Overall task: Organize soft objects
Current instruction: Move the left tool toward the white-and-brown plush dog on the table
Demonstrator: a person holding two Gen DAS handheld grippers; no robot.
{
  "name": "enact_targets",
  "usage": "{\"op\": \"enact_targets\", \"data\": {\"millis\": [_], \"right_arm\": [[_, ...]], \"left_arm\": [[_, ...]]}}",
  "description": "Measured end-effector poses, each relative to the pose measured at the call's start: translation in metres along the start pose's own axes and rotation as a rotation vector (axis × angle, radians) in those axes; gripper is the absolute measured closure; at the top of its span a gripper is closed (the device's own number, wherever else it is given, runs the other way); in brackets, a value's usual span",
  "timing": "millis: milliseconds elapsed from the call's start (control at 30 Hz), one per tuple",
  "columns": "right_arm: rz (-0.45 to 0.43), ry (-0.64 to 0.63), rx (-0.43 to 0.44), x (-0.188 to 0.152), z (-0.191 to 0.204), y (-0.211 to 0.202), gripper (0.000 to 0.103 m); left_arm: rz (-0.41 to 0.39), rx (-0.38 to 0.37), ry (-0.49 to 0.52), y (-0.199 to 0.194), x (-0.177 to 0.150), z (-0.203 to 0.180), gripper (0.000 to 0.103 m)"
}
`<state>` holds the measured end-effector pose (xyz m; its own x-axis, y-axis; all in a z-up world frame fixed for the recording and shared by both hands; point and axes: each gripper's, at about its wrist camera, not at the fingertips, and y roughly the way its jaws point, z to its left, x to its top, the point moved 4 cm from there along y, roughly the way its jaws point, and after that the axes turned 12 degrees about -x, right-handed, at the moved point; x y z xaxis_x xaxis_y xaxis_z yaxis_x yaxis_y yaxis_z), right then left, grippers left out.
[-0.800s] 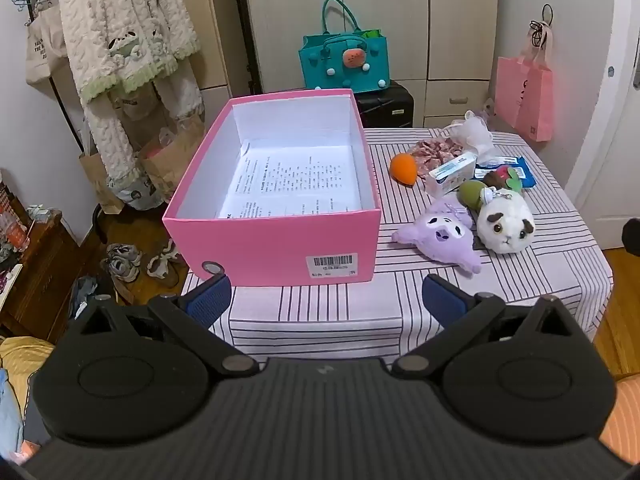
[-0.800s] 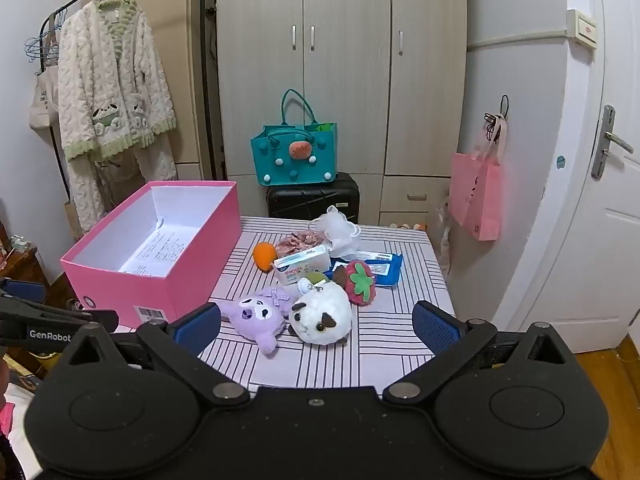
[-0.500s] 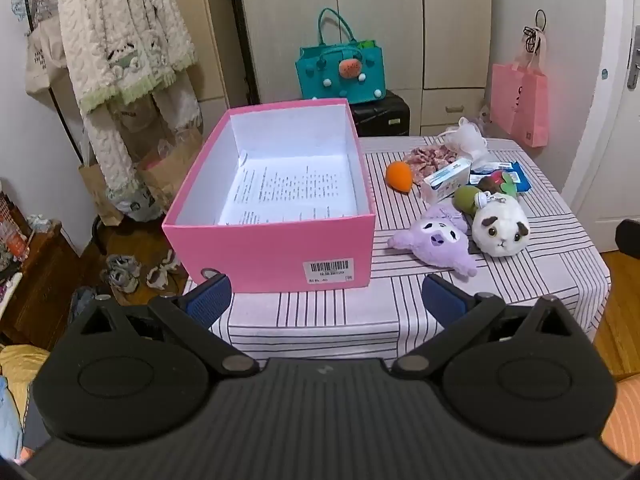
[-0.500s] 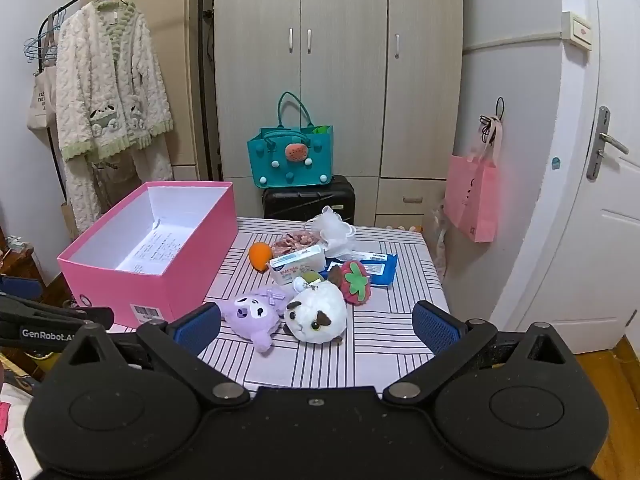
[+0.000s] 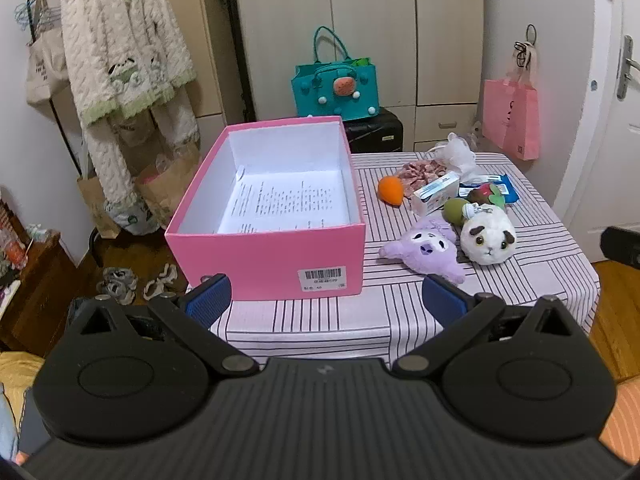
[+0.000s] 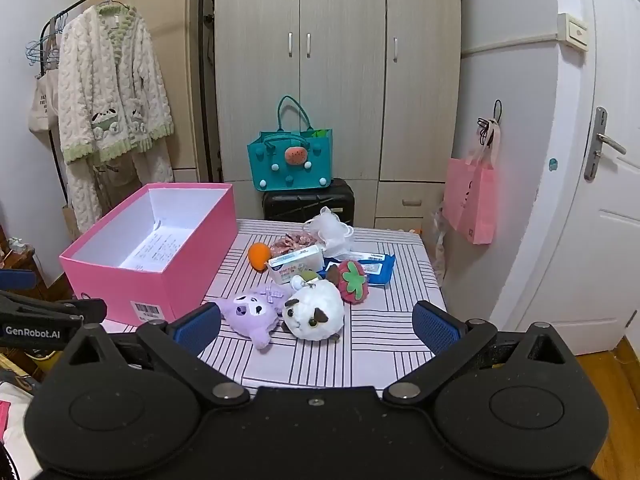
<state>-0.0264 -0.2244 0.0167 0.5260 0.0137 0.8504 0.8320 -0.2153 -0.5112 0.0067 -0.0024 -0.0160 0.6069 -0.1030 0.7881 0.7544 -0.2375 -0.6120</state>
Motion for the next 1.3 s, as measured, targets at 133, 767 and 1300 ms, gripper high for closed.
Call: {"op": "enact_targets", "data": {"millis": [133, 767, 1300], "right_arm": [[-0.003, 0.000, -0.004, -0.001, -0.001, 0.000, 0.000], [0.015, -0.087, 0.037, 0.033, 0.001, 0.021, 0.000], [0.017, -0.152, 0.074, 0.063, 0.007, 0.031, 0.000]], "left_arm": [[0.012, 0.000, -0.025, 0.004, -0.001, 0.004, 0.000], [0.033, 0.036, 0.082, 0.010, 0.040, 0.019, 0.000], [0.059, 0.015, 0.155, 0.010, 0.066, 0.018, 0.000]]}}
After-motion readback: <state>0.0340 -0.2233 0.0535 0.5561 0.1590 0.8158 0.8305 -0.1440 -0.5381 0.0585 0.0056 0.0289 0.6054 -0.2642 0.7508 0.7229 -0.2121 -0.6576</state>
